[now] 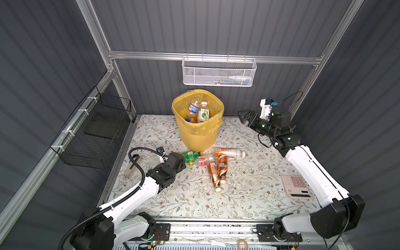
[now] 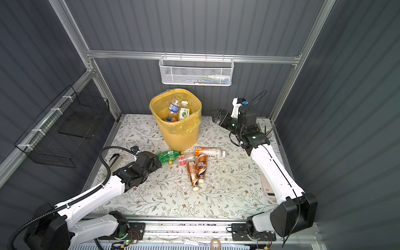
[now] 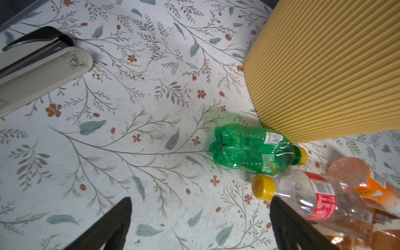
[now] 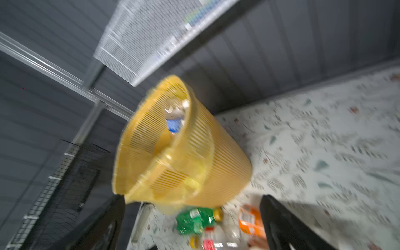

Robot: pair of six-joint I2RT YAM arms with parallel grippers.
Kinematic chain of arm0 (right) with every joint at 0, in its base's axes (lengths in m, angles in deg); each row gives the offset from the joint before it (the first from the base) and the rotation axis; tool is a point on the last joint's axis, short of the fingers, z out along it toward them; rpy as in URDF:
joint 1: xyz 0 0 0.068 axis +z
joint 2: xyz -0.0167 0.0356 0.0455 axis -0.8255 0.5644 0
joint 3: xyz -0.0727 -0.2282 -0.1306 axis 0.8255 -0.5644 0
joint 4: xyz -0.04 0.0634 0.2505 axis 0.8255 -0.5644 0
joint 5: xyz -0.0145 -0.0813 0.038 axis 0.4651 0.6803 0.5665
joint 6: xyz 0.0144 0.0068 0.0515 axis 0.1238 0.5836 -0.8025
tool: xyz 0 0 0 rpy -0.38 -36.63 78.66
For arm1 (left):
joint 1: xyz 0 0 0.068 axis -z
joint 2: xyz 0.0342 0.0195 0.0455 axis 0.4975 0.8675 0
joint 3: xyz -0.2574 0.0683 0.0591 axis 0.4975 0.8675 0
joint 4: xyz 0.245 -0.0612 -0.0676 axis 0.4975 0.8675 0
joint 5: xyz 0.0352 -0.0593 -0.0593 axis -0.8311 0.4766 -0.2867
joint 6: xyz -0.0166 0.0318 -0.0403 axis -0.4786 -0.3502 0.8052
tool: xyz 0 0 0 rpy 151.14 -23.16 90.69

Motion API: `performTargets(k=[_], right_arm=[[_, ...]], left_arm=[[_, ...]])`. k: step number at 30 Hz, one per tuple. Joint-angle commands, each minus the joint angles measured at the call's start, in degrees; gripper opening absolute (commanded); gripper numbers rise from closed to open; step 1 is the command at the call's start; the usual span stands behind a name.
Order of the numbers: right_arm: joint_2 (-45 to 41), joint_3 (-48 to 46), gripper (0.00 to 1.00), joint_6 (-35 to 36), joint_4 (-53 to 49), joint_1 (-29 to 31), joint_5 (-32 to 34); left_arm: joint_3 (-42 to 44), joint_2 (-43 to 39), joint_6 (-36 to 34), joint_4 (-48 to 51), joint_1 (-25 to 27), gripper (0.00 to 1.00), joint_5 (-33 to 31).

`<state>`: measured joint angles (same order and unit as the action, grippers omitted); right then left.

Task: Throw the plastic bottles in the bin
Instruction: 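Move the right gripper down to the brown Nescafe bottles, then close the right gripper on a brown Nescafe bottle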

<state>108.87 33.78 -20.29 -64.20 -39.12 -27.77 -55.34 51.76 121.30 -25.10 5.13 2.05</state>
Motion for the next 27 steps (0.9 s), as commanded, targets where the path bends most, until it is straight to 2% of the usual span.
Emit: performTargets(k=[1,7,13,19,27], right_arm=[[-2.0,-7.0,0.99,-1.7,0.3,-0.8,2.0],[-3.9,-17.5,0.95,-3.2,-2.9,0.2,-0.2],[-1.8,-24.3,0.93,-5.0,-0.5,6.0,-0.2],[4.9,-24.0,0.91,-4.4,1.4,10.9,-0.6],[14.0,-19.0,0.87,-1.8,-1.8,13.7,-0.4]], left_arm=[[-1.2,1.6,0.2,-2.1,1.9,0.99,0.6],[-4.3,6.3,-0.5,-1.7,7.0,1.0,-1.4],[-3.7,8.6,2.0,-2.8,8.5,0.99,-0.3],[-3.1,8.3,1.6,-2.7,8.6,0.99,0.0],[-2.3,7.4,2.0,-1.9,8.6,1.0,-0.6]])
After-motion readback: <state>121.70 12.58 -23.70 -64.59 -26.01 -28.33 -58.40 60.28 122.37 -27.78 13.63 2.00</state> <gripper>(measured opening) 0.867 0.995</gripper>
